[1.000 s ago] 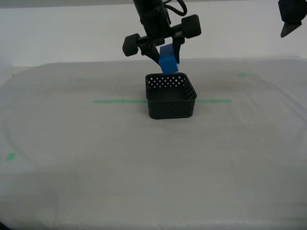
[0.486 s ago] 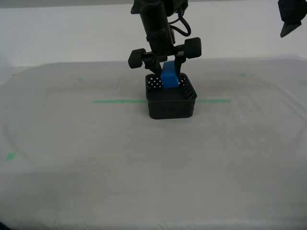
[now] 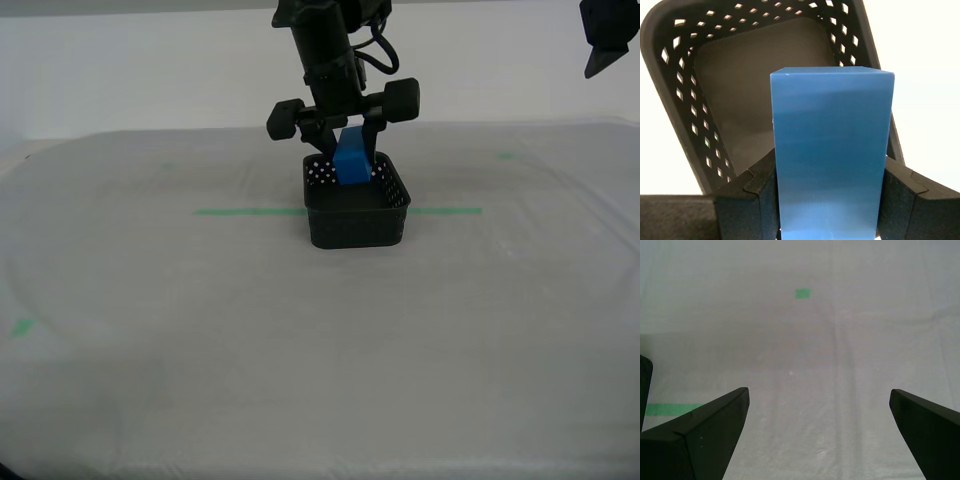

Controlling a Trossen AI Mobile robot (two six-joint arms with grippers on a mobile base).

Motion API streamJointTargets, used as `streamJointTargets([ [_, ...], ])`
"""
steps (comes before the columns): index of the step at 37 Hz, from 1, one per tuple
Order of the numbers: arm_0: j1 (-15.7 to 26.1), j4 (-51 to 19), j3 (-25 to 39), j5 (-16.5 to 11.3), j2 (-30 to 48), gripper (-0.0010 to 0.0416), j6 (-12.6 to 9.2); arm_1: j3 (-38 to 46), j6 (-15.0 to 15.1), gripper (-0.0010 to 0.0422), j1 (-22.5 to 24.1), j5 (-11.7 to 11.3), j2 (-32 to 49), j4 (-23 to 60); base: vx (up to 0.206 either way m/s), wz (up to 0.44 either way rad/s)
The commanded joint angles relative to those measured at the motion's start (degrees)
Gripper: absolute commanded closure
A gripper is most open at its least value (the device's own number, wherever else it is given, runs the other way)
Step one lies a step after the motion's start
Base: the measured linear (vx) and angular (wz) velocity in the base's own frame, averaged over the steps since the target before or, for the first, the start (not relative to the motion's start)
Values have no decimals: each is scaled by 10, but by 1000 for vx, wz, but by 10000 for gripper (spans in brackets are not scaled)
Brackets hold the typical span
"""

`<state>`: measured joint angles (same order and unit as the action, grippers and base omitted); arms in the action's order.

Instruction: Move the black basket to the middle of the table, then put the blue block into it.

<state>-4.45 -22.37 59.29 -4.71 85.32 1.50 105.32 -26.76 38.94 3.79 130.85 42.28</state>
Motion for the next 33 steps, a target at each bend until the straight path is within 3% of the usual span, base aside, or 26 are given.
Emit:
streamJointTargets([
  [1,0,1,0,-1,0,12,0,0,6,412,-1,1,0,4,0,0],
  [9,0,1,0,-1,0,12,0,0,16,401,-4,1,0,13,0,0],
  [33,0,1,0,-1,0,12,0,0,22,236,-6,1,0,23,0,0],
])
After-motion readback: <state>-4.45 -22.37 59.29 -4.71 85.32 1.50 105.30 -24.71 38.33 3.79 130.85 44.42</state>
